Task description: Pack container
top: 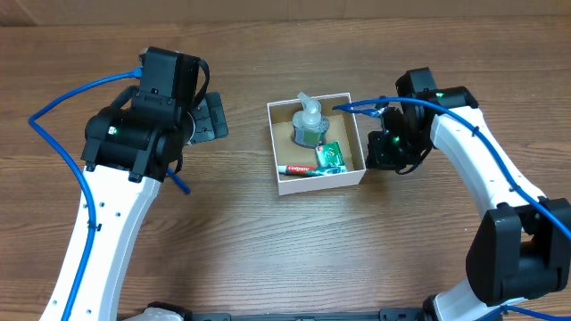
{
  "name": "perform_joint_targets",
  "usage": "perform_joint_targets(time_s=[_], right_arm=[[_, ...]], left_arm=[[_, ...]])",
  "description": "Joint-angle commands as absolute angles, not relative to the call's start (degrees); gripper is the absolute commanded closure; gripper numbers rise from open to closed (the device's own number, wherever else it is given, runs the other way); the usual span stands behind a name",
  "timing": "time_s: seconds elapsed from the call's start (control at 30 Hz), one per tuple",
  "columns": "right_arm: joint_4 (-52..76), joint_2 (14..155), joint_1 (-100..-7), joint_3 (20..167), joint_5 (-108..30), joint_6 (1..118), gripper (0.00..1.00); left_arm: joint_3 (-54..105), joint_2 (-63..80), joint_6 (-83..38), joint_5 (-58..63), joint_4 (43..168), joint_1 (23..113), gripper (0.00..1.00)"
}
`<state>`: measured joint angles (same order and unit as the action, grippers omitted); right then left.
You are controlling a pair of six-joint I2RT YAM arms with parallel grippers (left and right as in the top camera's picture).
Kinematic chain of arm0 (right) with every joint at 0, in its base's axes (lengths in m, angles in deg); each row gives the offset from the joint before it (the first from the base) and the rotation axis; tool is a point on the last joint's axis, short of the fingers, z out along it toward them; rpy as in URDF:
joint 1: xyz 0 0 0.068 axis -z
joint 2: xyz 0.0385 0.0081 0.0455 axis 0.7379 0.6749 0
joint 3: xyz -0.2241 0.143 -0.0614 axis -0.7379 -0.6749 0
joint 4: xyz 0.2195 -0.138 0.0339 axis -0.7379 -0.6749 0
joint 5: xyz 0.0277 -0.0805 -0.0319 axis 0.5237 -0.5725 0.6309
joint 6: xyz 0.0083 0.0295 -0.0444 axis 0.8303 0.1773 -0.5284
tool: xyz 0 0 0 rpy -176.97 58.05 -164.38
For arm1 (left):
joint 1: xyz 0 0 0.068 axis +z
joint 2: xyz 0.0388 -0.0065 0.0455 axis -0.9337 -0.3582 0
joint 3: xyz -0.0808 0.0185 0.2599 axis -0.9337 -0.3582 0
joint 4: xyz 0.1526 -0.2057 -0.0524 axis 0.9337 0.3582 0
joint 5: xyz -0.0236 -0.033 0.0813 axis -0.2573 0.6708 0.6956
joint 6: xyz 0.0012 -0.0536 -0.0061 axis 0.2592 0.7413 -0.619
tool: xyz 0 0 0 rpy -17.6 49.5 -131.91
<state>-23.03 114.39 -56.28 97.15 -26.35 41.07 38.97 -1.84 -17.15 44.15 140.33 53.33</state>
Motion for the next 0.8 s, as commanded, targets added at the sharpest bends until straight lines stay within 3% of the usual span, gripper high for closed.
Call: perform_joint_targets(time_s=[0.0, 0.43, 0.5, 0.77], right_arm=[[-23.01, 114.85, -56.61, 97.44, -22.98, 38.88, 0.91], [-22.77, 114.85, -56.61, 97.44, -23.22, 38.9, 0.87], [-22.03, 114.85, -56.59, 97.46, -25.87, 39.23, 0.96], [-19.29, 114.83, -56.44, 97.98, -27.42, 40.98, 0.96]], left_arm=[[39.36, -1.84, -16.39, 43.56, 140.48, 53.68, 0.05], [39.36, -1.84, -16.39, 43.56, 140.83, 53.68, 0.04], [39.36, -1.82, -16.41, 43.56, 140.88, 53.68, 0.04], [39.36, -1.84, -16.41, 44.0, 140.88, 53.68, 0.04]])
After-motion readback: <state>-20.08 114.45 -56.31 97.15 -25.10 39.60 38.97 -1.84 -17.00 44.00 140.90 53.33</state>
